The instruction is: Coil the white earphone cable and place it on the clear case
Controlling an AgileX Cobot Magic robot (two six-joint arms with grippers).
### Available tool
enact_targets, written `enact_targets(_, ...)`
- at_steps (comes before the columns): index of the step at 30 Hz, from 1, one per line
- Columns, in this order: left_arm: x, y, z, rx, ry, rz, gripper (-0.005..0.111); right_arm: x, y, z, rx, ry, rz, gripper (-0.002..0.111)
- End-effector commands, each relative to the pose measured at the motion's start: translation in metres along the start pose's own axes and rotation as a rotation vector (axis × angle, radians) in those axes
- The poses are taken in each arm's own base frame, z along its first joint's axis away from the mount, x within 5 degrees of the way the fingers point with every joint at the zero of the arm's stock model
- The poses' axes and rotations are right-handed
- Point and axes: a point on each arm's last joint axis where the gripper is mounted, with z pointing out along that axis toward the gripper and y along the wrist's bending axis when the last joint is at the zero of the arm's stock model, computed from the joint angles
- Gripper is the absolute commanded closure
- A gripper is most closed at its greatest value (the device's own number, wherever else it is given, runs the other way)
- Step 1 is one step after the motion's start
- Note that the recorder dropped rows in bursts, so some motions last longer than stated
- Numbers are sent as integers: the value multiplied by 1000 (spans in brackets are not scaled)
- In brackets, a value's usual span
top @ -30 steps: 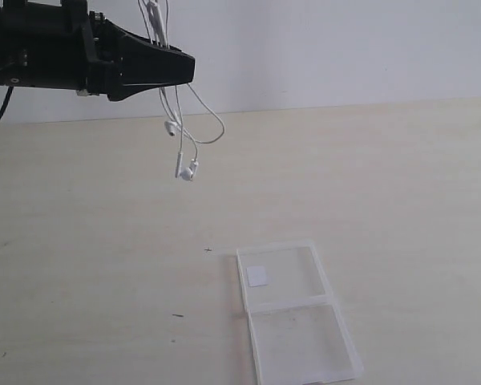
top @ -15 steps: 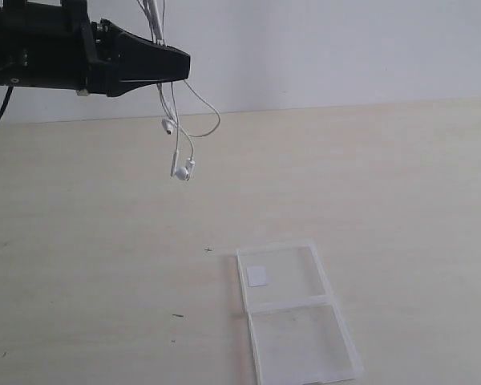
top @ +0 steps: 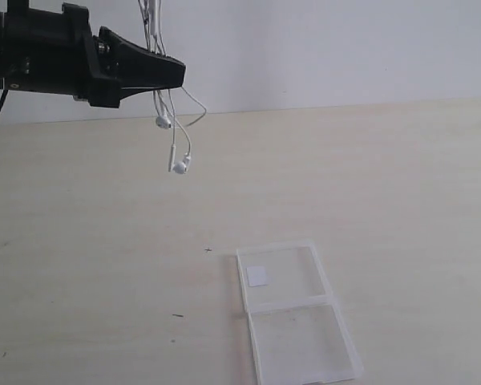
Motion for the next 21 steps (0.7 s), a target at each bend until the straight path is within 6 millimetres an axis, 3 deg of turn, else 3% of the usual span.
enact_targets(1,-1,0,0,-8,-8,5,107,-1,1,-1,1,0,-18,108)
enact_targets(15,3,3,-3,-21,28,27,107,16,-17,-12,224,219,-72,108)
enact_targets(21,0,5,-12,-44,34,29,107,21,-28,-18,315,293,-60,108)
